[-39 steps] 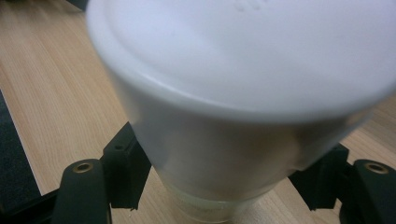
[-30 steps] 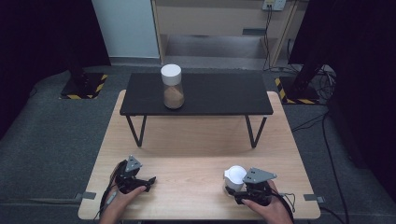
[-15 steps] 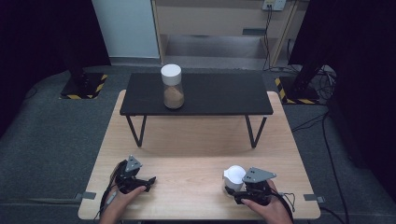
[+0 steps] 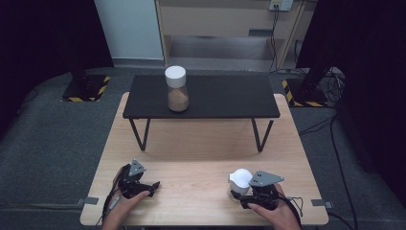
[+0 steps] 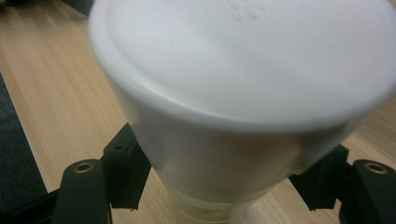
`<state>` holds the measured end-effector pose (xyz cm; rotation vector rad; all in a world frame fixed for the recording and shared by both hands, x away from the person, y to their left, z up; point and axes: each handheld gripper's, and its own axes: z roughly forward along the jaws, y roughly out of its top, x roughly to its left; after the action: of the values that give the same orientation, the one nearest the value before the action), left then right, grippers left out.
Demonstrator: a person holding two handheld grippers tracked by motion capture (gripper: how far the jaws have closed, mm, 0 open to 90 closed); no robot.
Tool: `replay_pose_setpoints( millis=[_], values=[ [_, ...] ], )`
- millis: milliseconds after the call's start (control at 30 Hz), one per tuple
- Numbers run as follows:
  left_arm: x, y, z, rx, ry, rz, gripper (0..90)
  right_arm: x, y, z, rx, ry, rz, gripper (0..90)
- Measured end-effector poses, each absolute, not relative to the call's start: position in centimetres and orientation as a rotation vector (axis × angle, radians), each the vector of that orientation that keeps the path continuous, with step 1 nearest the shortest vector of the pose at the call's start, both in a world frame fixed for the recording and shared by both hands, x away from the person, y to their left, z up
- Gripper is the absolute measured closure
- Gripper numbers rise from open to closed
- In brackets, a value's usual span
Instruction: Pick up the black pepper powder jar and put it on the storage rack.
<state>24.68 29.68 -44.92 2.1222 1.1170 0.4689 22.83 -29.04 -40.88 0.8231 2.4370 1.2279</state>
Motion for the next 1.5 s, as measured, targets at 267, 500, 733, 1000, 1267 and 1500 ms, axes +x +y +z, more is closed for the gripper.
replay_pose_setpoints(
  millis=[267,500,733,1000,1267,1500],
  values=[
    [24.7,29.7,-44.9,2.122,1.117,0.469,0.0,23.1,-29.2,-39.1,0.805,2.423,1.230,31.5],
    [24.7,29.7,-44.9,2.122,1.118,0.470,0.0,23.6,-28.9,-38.2,0.793,2.421,1.220,31.5],
    [24.7,29.7,-44.9,2.122,1.117,0.469,0.0,24.5,-28.8,-36.7,0.798,2.416,1.228,31.5],
    [24.7,29.7,-44.9,2.122,1.117,0.469,0.0,25.3,-28.5,-35.8,0.810,2.424,1.228,31.5],
    [24.7,29.7,-44.9,2.123,1.116,0.467,0.0,26.1,-27.9,-34.4,0.801,2.433,1.227,31.5],
    [24.7,29.7,-44.9,2.124,1.115,0.467,0.0,26.9,-27.7,-33.0,0.792,2.433,1.233,31.5]
  ],
)
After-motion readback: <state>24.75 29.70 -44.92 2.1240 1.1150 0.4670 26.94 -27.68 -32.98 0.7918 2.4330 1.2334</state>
